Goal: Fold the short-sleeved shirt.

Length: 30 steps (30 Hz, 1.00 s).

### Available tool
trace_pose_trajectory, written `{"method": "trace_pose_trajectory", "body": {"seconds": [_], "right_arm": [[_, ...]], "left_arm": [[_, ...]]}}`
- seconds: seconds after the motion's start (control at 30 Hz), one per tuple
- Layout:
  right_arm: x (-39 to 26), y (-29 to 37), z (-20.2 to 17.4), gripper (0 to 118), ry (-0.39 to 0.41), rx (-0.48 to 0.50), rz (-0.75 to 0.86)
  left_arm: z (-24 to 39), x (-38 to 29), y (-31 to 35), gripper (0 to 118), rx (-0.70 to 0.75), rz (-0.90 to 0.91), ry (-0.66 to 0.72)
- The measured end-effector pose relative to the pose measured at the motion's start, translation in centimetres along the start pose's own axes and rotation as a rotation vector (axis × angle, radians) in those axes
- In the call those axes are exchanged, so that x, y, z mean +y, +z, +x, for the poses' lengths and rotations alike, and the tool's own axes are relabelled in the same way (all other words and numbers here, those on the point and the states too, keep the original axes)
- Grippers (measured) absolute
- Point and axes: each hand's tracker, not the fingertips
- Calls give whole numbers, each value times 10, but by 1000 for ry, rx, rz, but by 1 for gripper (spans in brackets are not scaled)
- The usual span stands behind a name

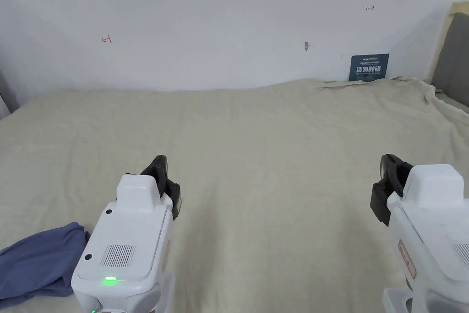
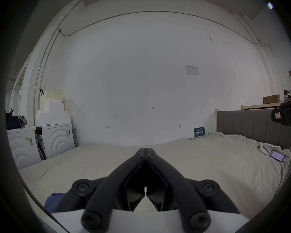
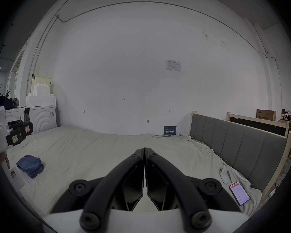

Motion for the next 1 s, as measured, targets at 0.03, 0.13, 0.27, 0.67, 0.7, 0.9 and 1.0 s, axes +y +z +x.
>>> {"method": "trace_pose_trajectory", "body": {"seconds": [0.03, 0.13, 0.27, 0.67, 0.7, 0.9, 1.0], "right_arm": [[-1, -1, 1, 0, -1, 0, 1], [-1, -2, 3, 0, -2, -1, 2], [0, -1, 2, 0, 0, 0, 4], [1, 0, 1, 0, 7, -3, 6], [1, 0, 1, 0, 7, -3, 7], [-1, -1, 3, 8, 8, -2, 6], [-3, -2, 6, 51, -2, 1, 5]], "left_arm": [[0, 0, 0, 0, 1, 0, -1], [0, -1, 0, 0, 0, 0, 0], [-1, 0, 0, 0, -5, 3, -2], [-2, -1, -1, 0, 0, 2, -3], [-2, -1, -1, 0, 1, 2, -3], [-3, -2, 1, 17, 10, 10, 9], [-7, -1, 0, 64, 16, 2, 37]]}}
